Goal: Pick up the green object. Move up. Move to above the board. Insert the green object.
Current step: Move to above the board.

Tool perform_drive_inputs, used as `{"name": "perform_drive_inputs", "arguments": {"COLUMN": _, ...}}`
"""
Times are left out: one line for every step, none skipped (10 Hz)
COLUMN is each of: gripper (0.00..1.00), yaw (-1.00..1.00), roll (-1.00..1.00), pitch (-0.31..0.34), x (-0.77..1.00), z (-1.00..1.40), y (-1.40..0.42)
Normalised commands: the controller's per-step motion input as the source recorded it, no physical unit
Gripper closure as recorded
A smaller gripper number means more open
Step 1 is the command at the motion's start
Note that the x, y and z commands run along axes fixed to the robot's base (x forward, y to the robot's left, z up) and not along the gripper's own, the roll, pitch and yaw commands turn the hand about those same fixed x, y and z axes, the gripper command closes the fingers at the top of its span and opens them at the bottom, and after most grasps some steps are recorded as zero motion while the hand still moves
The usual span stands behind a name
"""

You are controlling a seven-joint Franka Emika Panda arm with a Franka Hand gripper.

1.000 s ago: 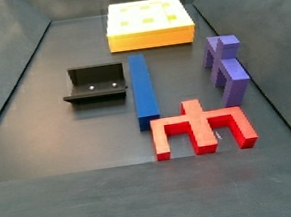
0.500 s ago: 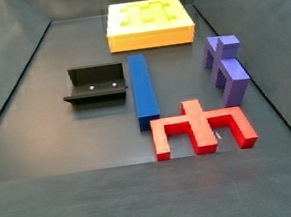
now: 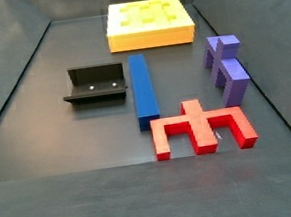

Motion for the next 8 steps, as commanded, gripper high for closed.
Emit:
{"name": "perform_drive_inputs", "arguments": {"gripper": 1.00, "yaw": 1.00, "roll": 0.04, "pitch": 0.103, "x": 0.07, "z": 0.02, "y": -0.04}}
{"name": "perform_drive_inputs", "arguments": {"gripper": 1.00, "yaw": 1.00, "roll": 0.04, "pitch": 0.114, "x": 0.06, "z": 0.02, "y": -0.03}}
{"name": "perform_drive_inputs", "arguments": {"gripper": 1.00, "yaw": 1.00, "roll": 0.05, "pitch": 0.135, "x": 0.06, "z": 0.03, "y": -0.03}}
{"name": "perform_drive_inputs", "arguments": {"gripper": 1.00, "yaw": 1.00, "roll": 0.06, "pitch": 0.147, "x": 0.06, "z": 0.03, "y": -0.03}}
{"name": "perform_drive_inputs", "arguments": {"gripper": 1.00, "yaw": 1.00, "roll": 0.07, "pitch": 0.195, "x": 0.07, "z": 0.03, "y": -0.03}}
{"name": "perform_drive_inputs", "arguments": {"gripper": 1.00, "yaw": 1.00, "roll": 0.08, "pitch": 0.221, "x": 0.07, "z": 0.03, "y": -0.03}}
{"name": "perform_drive_inputs", "arguments": {"gripper": 1.00, "yaw": 0.80, "roll": 0.09, "pitch": 0.243, "x": 0.08, "z": 0.03, "y": -0.03}}
{"name": "perform_drive_inputs", "arguments": {"gripper": 1.00, "yaw": 0.56, "roll": 0.09, "pitch": 0.216, "x": 0.08, "z": 0.03, "y": -0.04}}
